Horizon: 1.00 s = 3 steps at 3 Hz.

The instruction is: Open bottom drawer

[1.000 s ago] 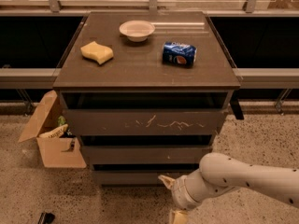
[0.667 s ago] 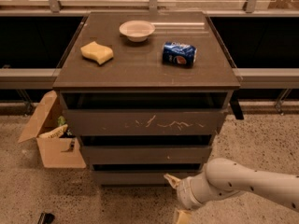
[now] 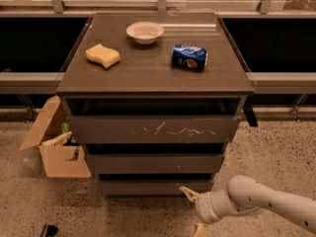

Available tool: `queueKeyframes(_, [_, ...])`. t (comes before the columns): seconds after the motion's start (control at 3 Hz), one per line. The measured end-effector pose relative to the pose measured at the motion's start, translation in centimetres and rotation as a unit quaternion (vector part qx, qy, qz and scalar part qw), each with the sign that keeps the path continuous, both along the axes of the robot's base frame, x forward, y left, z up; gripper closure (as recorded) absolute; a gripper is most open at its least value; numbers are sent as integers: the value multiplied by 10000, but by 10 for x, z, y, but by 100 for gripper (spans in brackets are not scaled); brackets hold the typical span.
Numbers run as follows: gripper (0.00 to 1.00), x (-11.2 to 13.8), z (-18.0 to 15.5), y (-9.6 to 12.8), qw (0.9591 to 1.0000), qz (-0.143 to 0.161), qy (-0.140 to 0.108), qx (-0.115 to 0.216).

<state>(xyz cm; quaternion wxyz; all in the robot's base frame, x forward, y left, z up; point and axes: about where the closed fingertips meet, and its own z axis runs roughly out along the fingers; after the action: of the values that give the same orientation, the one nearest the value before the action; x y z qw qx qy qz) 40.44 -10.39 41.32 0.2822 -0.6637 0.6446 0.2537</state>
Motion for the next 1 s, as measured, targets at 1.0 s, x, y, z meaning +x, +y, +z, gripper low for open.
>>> queueKeyframes(1.0, [0,44,-89,-30,9977,-117,427,515])
